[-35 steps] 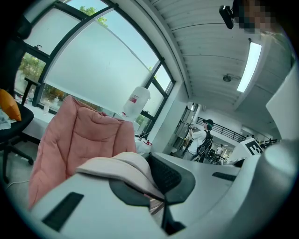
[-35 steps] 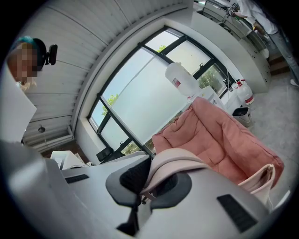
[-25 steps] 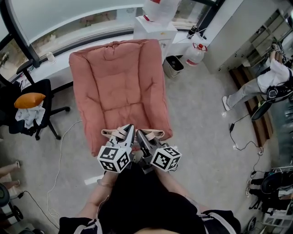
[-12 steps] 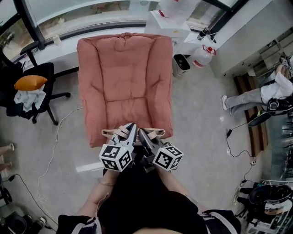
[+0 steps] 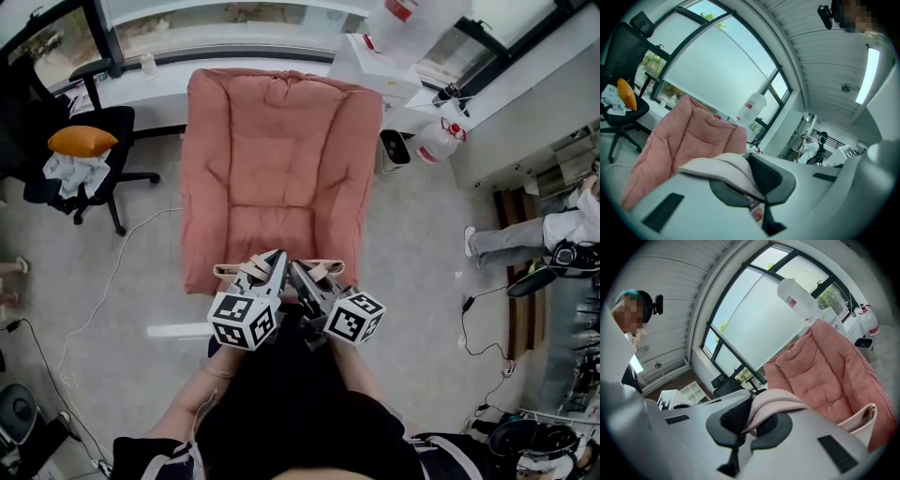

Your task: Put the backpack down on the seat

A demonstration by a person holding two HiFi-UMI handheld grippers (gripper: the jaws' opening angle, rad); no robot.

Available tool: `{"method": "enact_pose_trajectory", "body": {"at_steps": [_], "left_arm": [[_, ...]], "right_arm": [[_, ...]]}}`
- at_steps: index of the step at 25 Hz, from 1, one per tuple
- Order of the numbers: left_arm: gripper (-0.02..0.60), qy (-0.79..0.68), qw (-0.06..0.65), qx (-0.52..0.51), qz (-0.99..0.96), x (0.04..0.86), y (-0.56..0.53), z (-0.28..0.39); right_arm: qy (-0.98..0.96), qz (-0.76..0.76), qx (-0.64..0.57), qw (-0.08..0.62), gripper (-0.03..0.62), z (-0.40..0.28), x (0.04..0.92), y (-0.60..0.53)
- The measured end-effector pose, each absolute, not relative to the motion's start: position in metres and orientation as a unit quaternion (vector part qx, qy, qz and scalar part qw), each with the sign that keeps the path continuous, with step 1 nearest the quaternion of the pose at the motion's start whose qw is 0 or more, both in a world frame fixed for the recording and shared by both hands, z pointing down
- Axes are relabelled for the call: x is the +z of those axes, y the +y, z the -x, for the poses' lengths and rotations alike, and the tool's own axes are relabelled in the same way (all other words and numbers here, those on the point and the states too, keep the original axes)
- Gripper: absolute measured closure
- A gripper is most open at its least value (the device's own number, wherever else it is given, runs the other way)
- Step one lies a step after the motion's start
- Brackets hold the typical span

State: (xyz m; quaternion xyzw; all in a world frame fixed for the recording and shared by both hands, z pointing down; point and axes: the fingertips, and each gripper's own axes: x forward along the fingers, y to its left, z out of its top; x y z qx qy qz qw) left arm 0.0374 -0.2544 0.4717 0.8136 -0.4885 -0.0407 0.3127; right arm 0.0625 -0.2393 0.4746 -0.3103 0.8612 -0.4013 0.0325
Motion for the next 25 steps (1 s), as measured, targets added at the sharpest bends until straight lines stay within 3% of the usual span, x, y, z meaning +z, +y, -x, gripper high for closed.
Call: {"method": "enact_pose_trajectory", "body": {"at_steps": [11,25], "left_arm": [[0.565,-0.555,0.306,-0.048,-0.772,0.471,-0.295,-0.032],[0.565,-0.67,0.352,-0.1,-0.646,0.501,-0.321,0.002]], "right_arm": [[0.886,0.22,-0.409,-0.007,0.562,-0.056,0.475,-0.286],[0.897,0.067,-0.424,-0.105,0.562,-0.024,0.5,-0.323]]}}
